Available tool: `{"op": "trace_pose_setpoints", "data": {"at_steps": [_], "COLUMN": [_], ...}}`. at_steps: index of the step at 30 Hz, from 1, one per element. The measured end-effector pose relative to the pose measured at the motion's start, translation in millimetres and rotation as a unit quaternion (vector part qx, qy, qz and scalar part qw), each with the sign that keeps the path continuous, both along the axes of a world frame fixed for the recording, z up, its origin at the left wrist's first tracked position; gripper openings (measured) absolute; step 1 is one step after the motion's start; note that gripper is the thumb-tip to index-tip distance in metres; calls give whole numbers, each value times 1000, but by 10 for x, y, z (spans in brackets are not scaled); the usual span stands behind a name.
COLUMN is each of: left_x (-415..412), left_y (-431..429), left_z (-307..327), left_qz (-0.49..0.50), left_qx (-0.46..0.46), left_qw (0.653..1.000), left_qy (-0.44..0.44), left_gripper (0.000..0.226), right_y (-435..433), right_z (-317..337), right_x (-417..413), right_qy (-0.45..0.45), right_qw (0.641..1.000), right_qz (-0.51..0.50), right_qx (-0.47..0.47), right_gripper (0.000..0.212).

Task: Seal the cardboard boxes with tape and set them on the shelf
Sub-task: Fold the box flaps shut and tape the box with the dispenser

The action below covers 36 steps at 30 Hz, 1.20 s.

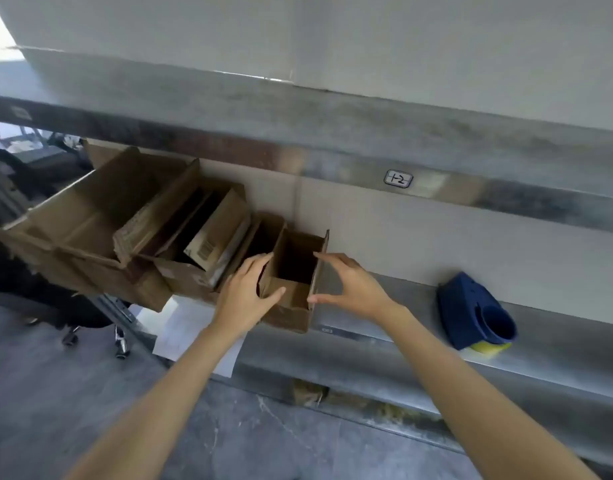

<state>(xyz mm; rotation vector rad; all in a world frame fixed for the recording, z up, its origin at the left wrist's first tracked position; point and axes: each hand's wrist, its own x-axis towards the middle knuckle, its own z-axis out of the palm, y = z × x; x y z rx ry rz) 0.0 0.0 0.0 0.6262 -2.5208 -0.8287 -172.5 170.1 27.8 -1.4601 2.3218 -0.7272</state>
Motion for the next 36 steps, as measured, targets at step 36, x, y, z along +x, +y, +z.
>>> {"op": "trace_pose_setpoints", "data": {"at_steps": [36], "left_x": [-706], "left_y": [656], "left_z": [-85], "left_qz": [-30], "left_qx": [-39], "left_qw": [984], "left_qy": [172], "left_gripper": [39], "right_y": [879], "right_z": [-145], "right_x": [-203], "right_qy": [67], "right_qw": [992], "right_qz": [-97], "right_qx": [-54], "right_gripper": [85]}}
